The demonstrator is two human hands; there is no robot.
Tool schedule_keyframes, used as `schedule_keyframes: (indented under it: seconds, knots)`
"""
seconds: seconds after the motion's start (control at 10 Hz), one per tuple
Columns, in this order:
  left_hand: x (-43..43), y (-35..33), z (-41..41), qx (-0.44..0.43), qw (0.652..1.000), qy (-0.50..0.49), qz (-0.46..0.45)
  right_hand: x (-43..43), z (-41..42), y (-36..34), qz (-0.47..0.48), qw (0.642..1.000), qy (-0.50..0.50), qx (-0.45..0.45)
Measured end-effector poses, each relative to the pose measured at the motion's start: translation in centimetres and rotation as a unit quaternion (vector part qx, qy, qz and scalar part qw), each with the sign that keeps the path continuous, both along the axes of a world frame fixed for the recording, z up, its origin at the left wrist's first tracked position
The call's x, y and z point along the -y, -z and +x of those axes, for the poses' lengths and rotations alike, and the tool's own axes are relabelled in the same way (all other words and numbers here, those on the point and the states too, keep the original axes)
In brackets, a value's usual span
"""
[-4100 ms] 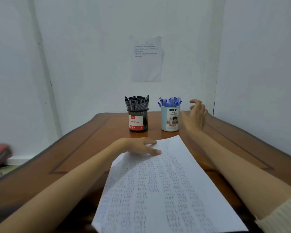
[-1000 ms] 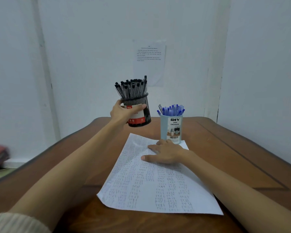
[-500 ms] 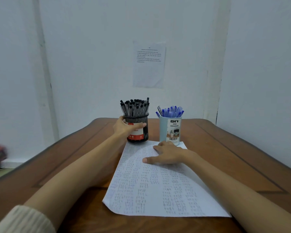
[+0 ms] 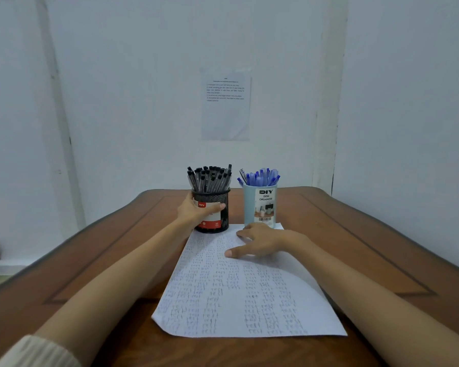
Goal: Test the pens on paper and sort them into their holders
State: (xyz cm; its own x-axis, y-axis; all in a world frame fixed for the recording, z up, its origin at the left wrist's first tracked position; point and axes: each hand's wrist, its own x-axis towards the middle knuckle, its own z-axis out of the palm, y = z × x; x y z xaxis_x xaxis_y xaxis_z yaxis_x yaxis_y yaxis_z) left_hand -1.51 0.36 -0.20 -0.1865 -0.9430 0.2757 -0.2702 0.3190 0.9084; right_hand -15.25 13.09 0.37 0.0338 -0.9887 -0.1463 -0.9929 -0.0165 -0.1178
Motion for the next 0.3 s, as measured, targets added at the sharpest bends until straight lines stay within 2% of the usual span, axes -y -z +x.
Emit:
schedule_keyframes:
  seconds: [0.1,0.2,0.3]
  knots:
    - [-0.6,0.2,0.5,0.080,0.996,0.026,0.039,-0.8,-0.5,-0.6,0.000,1.000,0.016,0.003]
    - [-1.4,1.0,0.9,0.226,0.971,0.033,0.065,-1.4,-0.7,-0.5,0.013,0.999,0.037,-0.009]
    - [-4.9,0.9,1.6,0.364,0.930,0.025,0.042,-2.9,-0.4,-1.6,0.040,0.997,0.053,-0.035]
